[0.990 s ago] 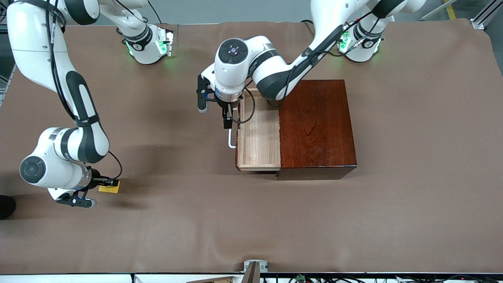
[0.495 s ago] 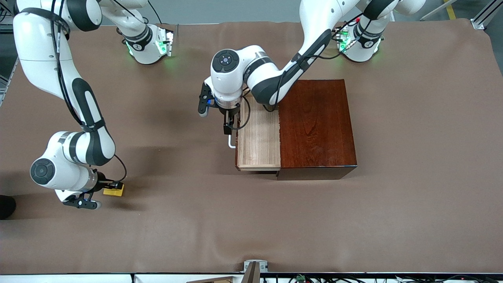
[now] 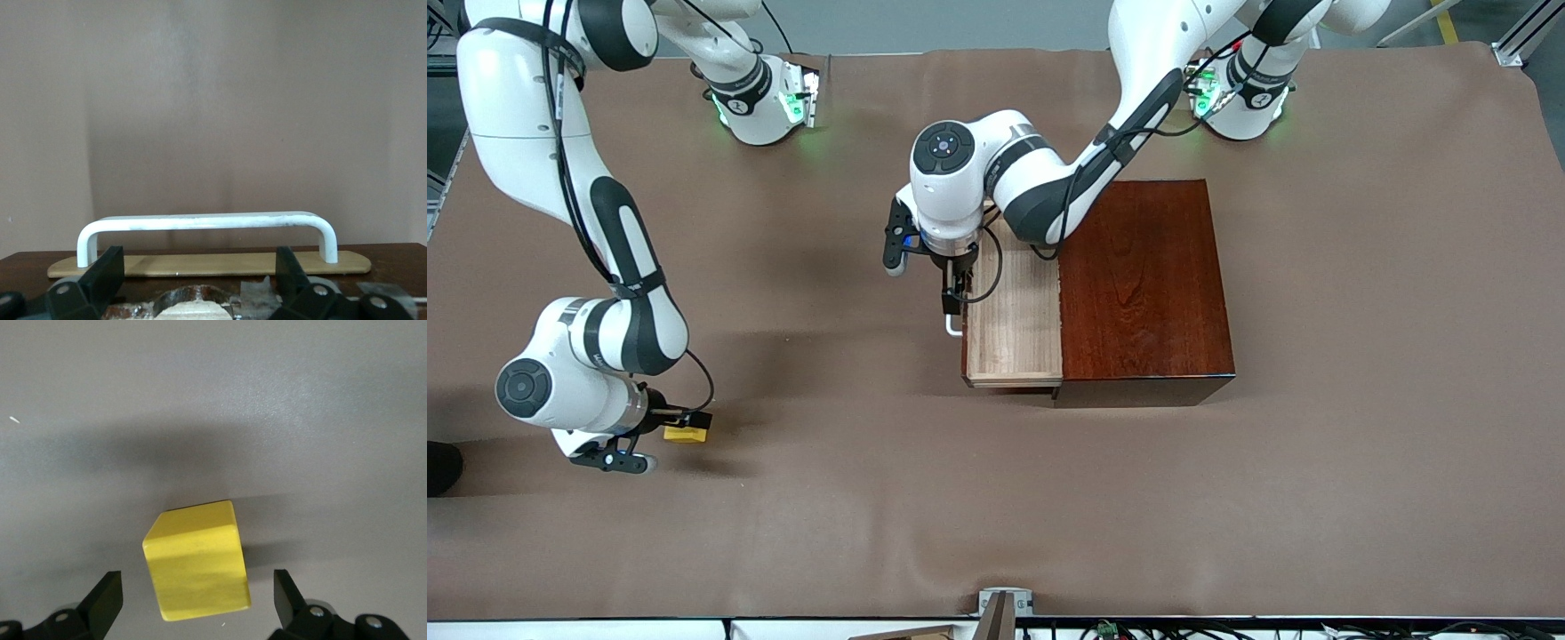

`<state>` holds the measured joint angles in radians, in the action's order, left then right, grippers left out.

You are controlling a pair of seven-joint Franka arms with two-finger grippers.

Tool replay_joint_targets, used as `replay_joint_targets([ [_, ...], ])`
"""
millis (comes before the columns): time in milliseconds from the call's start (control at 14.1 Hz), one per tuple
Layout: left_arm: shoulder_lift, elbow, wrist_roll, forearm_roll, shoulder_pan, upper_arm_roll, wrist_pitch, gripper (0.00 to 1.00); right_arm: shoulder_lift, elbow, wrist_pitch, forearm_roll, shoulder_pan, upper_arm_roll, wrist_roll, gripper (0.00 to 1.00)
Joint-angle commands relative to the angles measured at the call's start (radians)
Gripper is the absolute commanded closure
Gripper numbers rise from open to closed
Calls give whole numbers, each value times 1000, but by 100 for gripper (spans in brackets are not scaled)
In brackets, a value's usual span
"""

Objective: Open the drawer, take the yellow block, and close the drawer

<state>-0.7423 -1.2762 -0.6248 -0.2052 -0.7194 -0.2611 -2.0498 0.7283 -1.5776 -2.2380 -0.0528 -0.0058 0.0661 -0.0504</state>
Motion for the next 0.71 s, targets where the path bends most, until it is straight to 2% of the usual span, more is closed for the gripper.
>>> replay_joint_targets([
  [0,1,20,-15,-23,-2,42,104,0,-50,2,72,-10,-14,-15,47,0],
  [212,9,20,-18,-52,-5,65,207,0,-153,2,165,-9,-20,-14,50,0],
  [495,37,20,-59,-173,1,71,359,0,-294,1,339,-5,-8,-14,52,0],
  [637,43,18,-102,-204,5,71,381,0,-363,1,446,-4,-6,-15,66,0],
])
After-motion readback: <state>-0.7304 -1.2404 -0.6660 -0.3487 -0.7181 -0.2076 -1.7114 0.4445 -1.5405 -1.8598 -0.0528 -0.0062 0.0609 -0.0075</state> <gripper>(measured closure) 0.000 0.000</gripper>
